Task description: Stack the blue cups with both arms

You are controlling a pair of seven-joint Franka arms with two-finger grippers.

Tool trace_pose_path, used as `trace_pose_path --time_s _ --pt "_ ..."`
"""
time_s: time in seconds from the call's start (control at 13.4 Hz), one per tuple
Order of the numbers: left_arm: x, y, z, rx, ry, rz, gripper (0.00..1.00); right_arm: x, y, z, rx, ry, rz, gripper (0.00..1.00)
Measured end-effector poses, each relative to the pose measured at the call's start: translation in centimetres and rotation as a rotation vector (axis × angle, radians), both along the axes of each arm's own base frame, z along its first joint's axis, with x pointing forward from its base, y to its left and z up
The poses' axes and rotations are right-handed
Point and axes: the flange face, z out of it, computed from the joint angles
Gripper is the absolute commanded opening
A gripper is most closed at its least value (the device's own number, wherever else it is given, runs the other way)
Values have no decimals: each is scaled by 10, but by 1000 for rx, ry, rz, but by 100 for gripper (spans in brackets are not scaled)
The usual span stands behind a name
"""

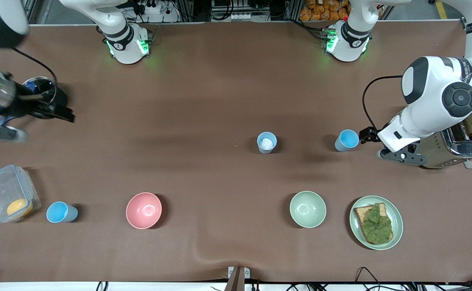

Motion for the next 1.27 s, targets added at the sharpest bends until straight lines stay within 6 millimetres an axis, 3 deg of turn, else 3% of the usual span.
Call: trace_pose_path --time_s 0.15,0.37,0.45,0.75,0.97,1.27 --pt "-6 -9 -17 -22 -12 85 100 -12 -22 15 2 -23 -32 100" --pt "-30 -35 -65 -25 -19 193 100 -21 -43 28 12 -50 14 100" --pt "-35 -41 -72 -24 -17 192 100 -23 -48 29 15 -53 38 100" --pt "-39 -50 -75 -28 -15 90 100 -21 -51 20 11 -46 -3 100" --pt "-42 -56 -88 -22 9 63 100 -19 -51 18 7 -63 -30 100" --pt "-43 -57 -101 -53 43 156 100 -12 -51 20 4 -120 -33 100"
